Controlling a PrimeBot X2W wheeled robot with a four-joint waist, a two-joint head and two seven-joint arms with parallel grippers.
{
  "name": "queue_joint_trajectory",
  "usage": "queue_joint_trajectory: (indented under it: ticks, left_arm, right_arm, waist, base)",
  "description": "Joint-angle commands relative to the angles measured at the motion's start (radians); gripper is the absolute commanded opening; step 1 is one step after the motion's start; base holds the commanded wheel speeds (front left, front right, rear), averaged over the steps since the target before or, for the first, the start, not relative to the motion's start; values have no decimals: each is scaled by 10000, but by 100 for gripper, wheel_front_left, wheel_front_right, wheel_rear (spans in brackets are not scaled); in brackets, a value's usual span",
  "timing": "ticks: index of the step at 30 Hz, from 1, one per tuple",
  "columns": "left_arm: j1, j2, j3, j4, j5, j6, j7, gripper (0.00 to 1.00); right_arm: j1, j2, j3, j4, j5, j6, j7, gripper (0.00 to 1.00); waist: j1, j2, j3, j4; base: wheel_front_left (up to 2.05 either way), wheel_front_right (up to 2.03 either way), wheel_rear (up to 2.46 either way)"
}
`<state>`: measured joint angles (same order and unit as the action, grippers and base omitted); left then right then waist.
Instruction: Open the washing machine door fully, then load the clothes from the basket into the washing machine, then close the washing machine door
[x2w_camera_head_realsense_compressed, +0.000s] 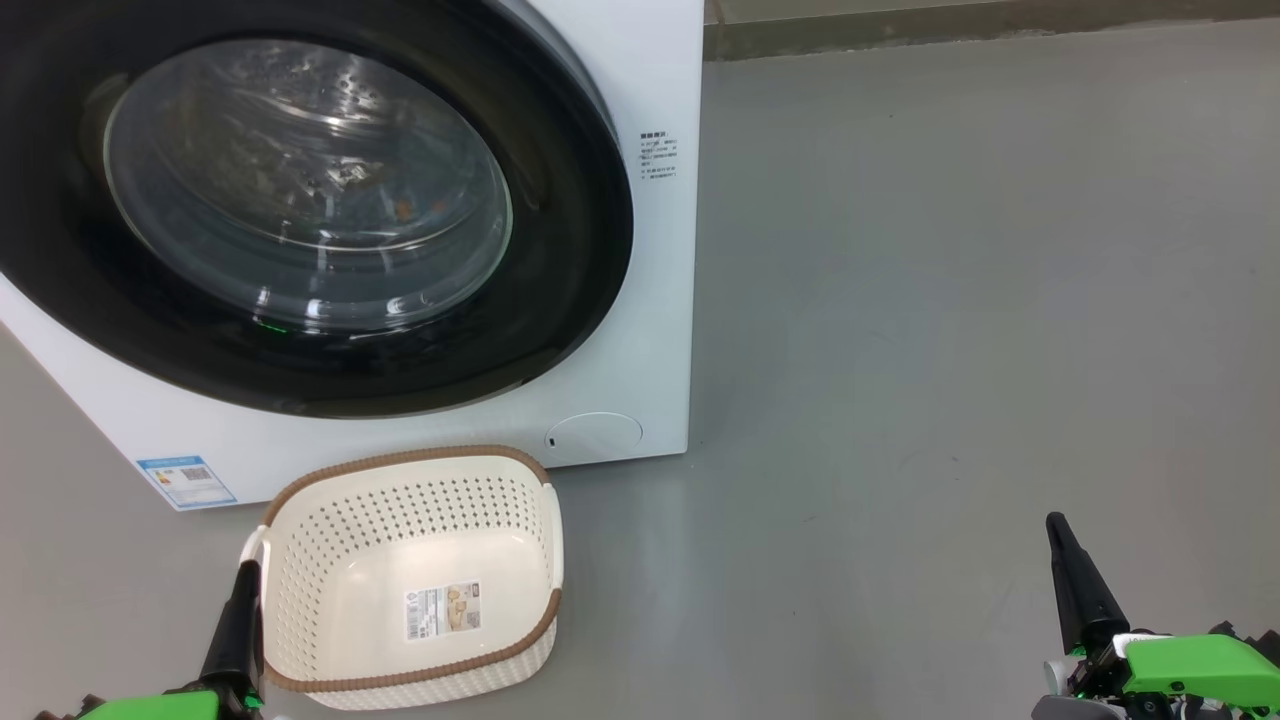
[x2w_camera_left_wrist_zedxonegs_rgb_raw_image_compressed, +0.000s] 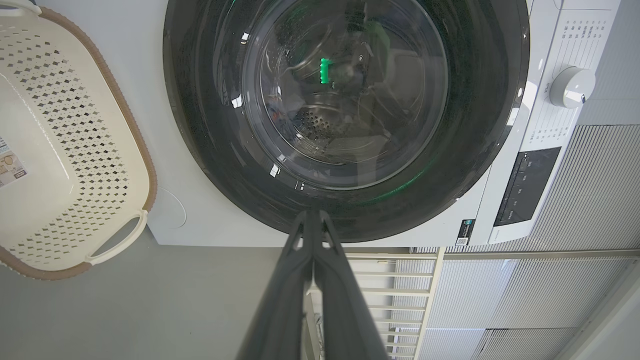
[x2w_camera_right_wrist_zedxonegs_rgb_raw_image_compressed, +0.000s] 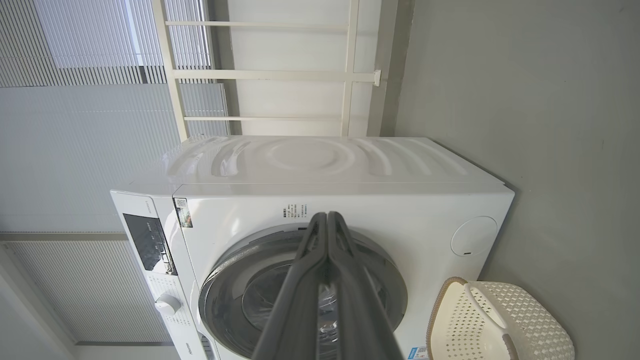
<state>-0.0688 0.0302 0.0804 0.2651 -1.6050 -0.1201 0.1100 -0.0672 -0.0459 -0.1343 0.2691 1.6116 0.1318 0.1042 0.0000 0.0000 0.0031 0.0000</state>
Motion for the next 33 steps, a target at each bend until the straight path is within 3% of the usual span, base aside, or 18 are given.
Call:
queue_joint_trajectory:
  ticks: [1, 33]
  left_arm:
    - [-393, 200, 331, -198, -38, -106, 30, 0]
    - [-392, 200, 331, -199, -38, -106, 30, 0]
  right_arm:
    - [-405, -68, 230, -245, -10, -11, 70, 0]
    - [-407, -58, 215, -244, -22, -11, 82, 0]
  waist:
    - [0, 0, 0, 0]
    - [0, 0, 0, 0]
  base:
    - [0, 0, 0]
    - [0, 0, 0]
